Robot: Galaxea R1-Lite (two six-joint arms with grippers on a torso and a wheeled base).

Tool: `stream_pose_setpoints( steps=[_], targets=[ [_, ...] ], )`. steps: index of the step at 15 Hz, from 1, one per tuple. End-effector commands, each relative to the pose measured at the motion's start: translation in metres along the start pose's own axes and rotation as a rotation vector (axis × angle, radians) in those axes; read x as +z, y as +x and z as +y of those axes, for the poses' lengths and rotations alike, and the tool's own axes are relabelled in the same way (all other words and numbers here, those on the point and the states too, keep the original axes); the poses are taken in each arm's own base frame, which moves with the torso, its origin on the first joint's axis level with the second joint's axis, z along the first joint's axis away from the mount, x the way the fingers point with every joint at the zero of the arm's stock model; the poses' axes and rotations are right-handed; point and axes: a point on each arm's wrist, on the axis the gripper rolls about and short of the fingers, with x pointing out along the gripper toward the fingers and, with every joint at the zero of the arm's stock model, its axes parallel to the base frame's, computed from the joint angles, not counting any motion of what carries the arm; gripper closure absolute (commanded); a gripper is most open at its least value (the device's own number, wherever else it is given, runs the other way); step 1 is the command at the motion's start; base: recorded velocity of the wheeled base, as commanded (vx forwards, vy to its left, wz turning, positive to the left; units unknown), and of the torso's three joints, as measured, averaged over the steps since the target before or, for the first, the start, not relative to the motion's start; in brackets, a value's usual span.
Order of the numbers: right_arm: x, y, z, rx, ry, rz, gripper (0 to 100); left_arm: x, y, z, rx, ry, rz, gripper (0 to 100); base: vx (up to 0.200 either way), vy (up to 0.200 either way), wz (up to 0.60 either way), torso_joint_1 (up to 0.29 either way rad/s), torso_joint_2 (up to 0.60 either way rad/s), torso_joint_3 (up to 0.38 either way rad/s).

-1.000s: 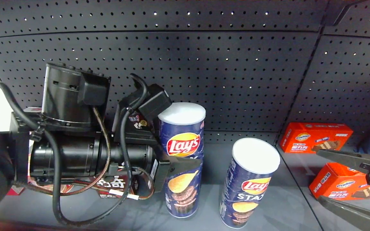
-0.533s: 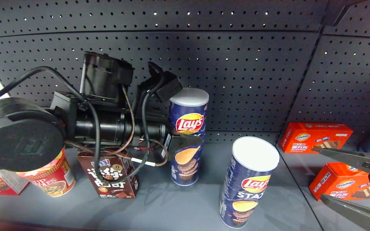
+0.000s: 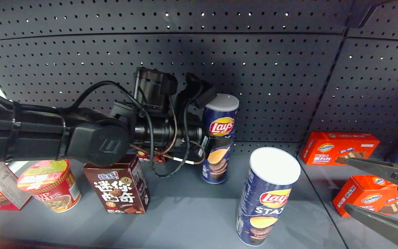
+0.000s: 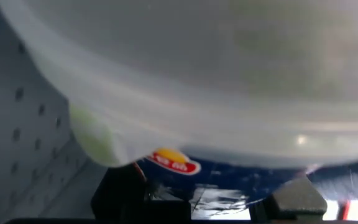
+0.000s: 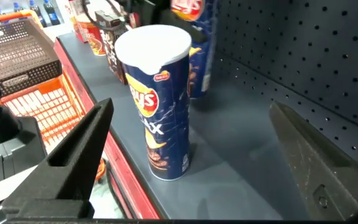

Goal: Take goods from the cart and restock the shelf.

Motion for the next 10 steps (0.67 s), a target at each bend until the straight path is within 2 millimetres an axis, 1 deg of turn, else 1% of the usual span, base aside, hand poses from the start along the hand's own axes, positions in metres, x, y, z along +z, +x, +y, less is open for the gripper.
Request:
stream_pose_setpoints(
  steps=[1, 3, 4, 8, 10],
  targets=[
    [-0.001, 0.001, -0.001, -0.001, 0.002, 0.004, 0, -0.005, 0.018, 0.007, -0.014, -0.004, 0.002, 100, 0.0, 0.0, 0.0, 0.0, 0.0, 0.0],
    [-0.001, 0.001, -0.001, 0.001, 0.003, 0.007, 0, -0.009, 0.028, 0.009, -0.021, -0.004, 0.009, 100, 0.0, 0.0, 0.0, 0.0, 0.0, 0.0],
    [-0.002, 0.002, -0.001, 0.001, 0.006, 0.01, 0, -0.009, 0.03, 0.01, -0.02, -0.003, 0.007, 100, 0.0, 0.0, 0.0, 0.0, 0.0, 0.0],
    [-0.003, 0.002, -0.001, 0.001, 0.009, 0.015, 0, -0.013, 0.051, 0.016, -0.03, 0.007, -0.013, 100, 0.0, 0.0, 0.0, 0.0, 0.0, 0.0],
    [-0.003, 0.002, -0.001, 0.001, 0.009, 0.015, 0, -0.013, 0.058, 0.015, -0.038, 0.012, -0.018, 100, 0.0, 0.0, 0.0, 0.0, 0.0, 0.0]
  ],
)
